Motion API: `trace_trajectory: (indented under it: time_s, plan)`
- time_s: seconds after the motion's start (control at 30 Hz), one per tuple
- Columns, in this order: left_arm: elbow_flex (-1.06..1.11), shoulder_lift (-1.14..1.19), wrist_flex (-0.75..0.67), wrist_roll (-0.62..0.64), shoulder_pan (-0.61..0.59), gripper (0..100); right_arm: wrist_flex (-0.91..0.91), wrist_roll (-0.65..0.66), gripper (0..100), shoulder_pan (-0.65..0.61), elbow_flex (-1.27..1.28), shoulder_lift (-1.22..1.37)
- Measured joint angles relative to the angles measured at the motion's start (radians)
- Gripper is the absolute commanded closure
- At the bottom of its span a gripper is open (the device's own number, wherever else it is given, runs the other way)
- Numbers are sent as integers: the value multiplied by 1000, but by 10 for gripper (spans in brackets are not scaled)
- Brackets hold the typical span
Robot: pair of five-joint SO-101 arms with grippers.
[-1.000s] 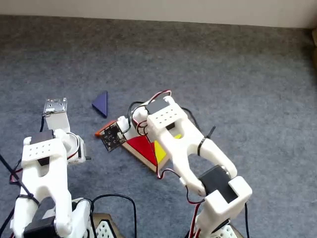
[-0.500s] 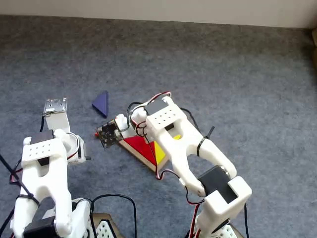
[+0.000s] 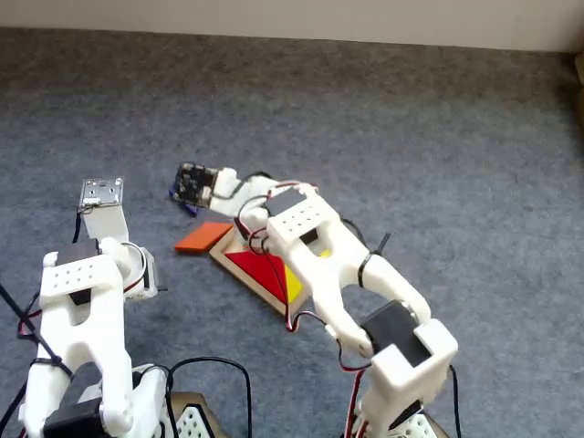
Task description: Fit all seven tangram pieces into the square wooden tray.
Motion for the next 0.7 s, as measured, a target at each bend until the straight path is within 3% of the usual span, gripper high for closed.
trace_trajectory:
  time_s: [0.7]
  plan:
    - [0,0,0,0,0,769,28,-5,995,141,69,-103]
